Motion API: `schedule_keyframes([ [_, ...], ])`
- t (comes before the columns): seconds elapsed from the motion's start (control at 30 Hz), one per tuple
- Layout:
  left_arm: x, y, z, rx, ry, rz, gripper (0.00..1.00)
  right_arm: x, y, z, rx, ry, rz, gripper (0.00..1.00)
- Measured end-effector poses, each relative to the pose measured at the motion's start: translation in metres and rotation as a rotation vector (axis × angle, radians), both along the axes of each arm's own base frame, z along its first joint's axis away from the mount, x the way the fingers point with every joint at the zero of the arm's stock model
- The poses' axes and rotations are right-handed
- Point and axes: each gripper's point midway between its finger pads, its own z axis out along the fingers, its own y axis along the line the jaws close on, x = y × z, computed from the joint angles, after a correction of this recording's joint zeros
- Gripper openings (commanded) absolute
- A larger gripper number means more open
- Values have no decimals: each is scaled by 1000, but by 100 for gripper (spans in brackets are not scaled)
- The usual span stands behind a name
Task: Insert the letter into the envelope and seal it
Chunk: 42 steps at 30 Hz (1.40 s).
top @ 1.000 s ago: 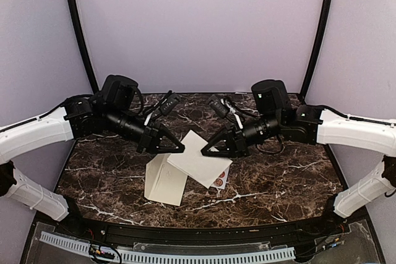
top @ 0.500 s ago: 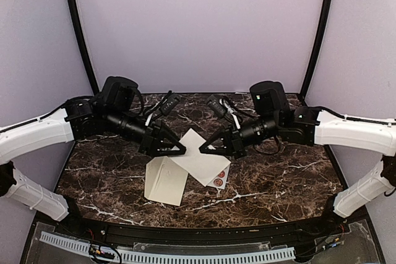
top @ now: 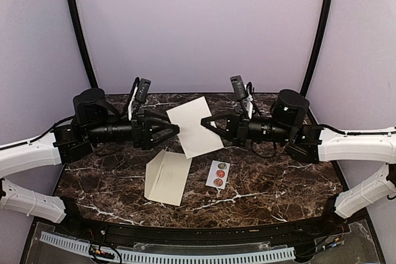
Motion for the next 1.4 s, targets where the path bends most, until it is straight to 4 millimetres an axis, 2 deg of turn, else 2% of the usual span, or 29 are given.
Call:
schedule_keyframes([
  [0.1,0,-4,4,-56,21,-10,89,2,-1,17,87,-10,-17,0],
  [0.23,-2,-9,-1,-104,73,-39,68,5,-1,31,164,-17,-28,0],
  [0.27,-2,-10,-2,-114,91,-44,60,5,0,33,175,-15,-30,0],
  [0.4,-5,-11,6,-164,110,-67,43,6,-1,37,203,-12,-39,0],
  [0.6,-9,-14,19,-222,118,-104,34,5,1,38,216,-8,-35,0],
  [0.73,-9,-16,21,-239,127,-114,23,6,4,31,202,3,-33,0],
  [0.9,-9,-15,28,-265,133,-120,3,4,6,28,190,4,-29,0],
  [1.07,-8,-16,25,-262,147,-120,0,6,7,23,173,5,-44,0],
  [1.1,-8,-16,24,-260,150,-117,0,7,7,23,170,4,-52,5],
  [1.2,-4,-16,17,-234,161,-97,0,9,6,20,153,9,-72,35],
  [1.4,16,-6,-8,-86,195,-8,0,21,-6,14,86,23,-181,55],
])
